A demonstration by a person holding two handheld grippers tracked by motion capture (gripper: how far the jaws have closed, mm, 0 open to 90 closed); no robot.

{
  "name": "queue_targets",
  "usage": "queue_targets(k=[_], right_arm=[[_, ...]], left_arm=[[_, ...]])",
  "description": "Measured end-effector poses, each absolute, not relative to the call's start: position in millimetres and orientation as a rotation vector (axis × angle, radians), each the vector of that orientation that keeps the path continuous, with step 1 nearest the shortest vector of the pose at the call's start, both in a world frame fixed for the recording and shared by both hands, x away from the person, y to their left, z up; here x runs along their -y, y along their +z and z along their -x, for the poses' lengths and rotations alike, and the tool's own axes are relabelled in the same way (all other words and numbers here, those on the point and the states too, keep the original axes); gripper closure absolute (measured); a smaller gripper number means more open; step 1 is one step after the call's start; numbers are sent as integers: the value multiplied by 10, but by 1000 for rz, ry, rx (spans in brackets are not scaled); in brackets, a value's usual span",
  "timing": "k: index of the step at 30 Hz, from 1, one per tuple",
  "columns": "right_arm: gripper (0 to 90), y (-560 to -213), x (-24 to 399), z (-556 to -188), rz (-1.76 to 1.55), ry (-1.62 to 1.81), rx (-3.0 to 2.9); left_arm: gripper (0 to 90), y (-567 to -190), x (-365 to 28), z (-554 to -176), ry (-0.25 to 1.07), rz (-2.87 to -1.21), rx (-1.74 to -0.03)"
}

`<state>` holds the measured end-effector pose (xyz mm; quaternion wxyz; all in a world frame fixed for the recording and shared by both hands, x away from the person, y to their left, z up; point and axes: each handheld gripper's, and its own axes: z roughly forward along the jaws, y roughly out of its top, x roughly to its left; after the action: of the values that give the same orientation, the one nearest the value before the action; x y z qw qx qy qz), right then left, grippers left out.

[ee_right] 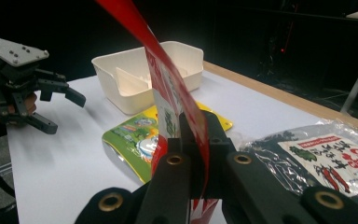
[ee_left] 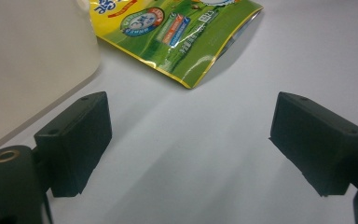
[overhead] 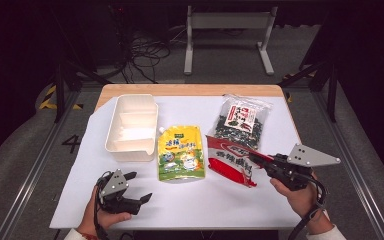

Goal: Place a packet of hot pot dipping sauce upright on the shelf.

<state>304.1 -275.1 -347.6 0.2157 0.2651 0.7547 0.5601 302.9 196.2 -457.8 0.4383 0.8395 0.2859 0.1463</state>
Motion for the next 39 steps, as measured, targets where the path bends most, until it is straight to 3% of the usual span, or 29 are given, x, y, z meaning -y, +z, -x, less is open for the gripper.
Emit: queue_targets(k=[39], right_arm=[[896, -3225, 2208, -3481, -649, 1616, -2056]], left_arm=[[142, -4582, -2068, -2919, 372, -2064, -733]])
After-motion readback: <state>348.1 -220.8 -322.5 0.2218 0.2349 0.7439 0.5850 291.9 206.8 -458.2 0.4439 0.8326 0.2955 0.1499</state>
